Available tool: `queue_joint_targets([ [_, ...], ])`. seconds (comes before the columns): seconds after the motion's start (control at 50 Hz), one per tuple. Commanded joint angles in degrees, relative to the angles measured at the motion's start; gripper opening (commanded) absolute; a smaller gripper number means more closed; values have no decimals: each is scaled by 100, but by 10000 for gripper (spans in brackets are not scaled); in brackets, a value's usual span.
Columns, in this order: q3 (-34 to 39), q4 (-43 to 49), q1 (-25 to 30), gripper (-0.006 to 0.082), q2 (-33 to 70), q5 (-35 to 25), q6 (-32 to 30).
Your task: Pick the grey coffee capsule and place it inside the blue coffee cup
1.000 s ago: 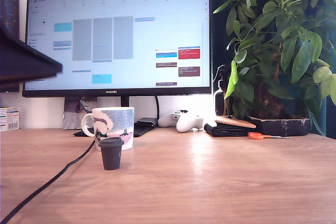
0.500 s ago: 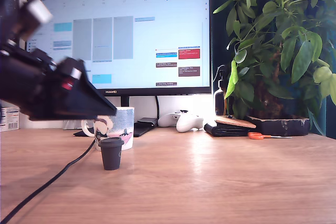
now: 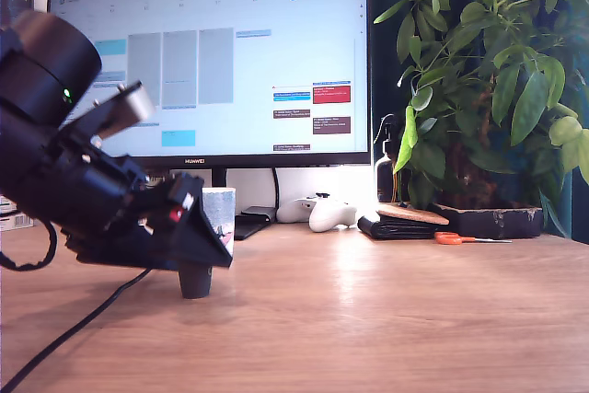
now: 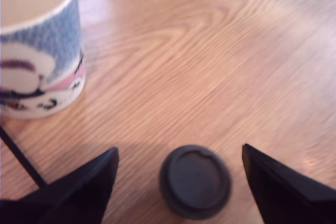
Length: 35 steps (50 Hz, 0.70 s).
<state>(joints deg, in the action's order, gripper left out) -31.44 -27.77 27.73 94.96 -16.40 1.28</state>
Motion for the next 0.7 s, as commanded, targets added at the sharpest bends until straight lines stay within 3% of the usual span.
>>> queue_joint_targets([
  [0.0, -52, 11, 20, 684, 31, 13, -46],
  [0.06, -52, -13, 20, 666, 31, 13, -87],
  [0.12, -55, -37, 20, 579, 31, 24, -136],
  [0.22, -55, -61, 20, 239, 31, 15, -179],
  [0.3, -57, -107, 20, 89, 31, 11, -184],
  [0.52, -103, -737, 20, 75, 26, -269, -92],
  [0.68, -549, -866, 20, 75, 26, -542, 90],
])
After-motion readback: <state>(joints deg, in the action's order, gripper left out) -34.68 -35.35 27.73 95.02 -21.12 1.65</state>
